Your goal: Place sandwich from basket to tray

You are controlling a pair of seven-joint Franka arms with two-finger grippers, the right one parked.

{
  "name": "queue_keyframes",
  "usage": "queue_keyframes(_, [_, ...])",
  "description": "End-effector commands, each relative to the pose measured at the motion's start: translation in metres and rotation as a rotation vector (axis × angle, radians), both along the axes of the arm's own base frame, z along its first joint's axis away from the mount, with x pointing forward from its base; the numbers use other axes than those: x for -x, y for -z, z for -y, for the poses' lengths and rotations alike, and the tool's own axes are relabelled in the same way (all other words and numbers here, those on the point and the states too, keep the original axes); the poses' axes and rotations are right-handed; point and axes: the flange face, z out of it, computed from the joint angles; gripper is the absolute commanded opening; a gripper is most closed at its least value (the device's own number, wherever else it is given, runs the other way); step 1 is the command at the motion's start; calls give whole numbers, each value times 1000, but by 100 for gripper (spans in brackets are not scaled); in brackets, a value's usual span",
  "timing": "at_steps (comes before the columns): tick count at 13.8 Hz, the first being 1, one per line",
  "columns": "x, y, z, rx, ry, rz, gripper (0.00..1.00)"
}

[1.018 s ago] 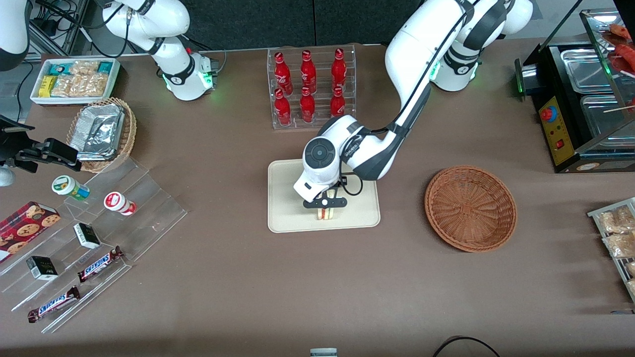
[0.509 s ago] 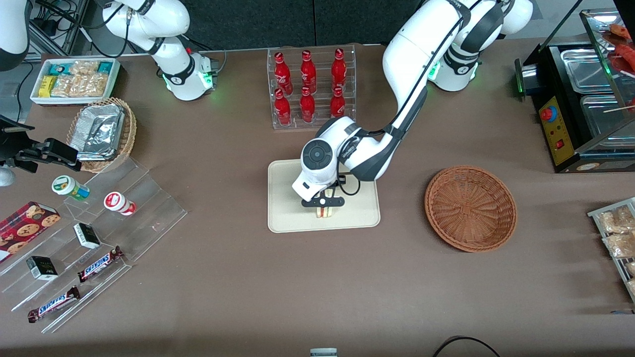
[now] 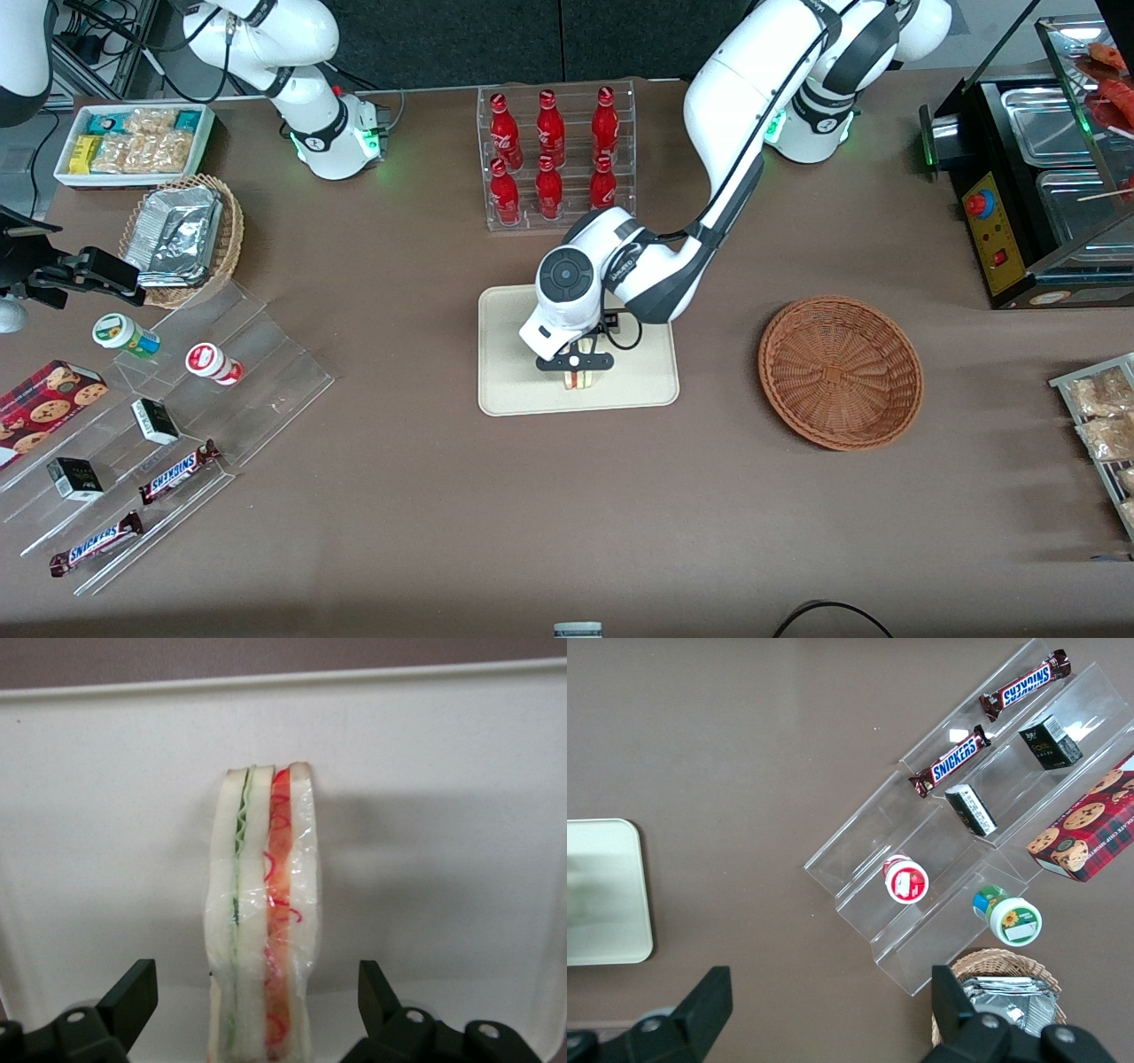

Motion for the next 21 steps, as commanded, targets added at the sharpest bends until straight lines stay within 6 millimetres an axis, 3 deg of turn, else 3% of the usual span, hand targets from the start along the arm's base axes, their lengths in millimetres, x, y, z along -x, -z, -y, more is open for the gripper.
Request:
queue_keyframes(1, [-14,-23,-2,11,14,15,100])
queue_keyframes(4, [-26,-50,-19,8,68,26,100])
queue_keyframes(6, [-42,-70,-44,14,137,31,100])
queue_keyframes(7, [-53,-79,-73,-18,127,-9,100])
queue_keyframes(11, [-96,-107,-157,-26,15,-25,100])
queue_keyframes(13, [-104,-113,-190,-20,46,-32,100])
queue_keyframes(15, [-116,-125,-236,-12,15,-27,100])
queue_keyframes(18, [-130,-153,-295,-1,-19,1,100])
queue_keyframes(21, [-130,-187,-348,2,-33,-9,100])
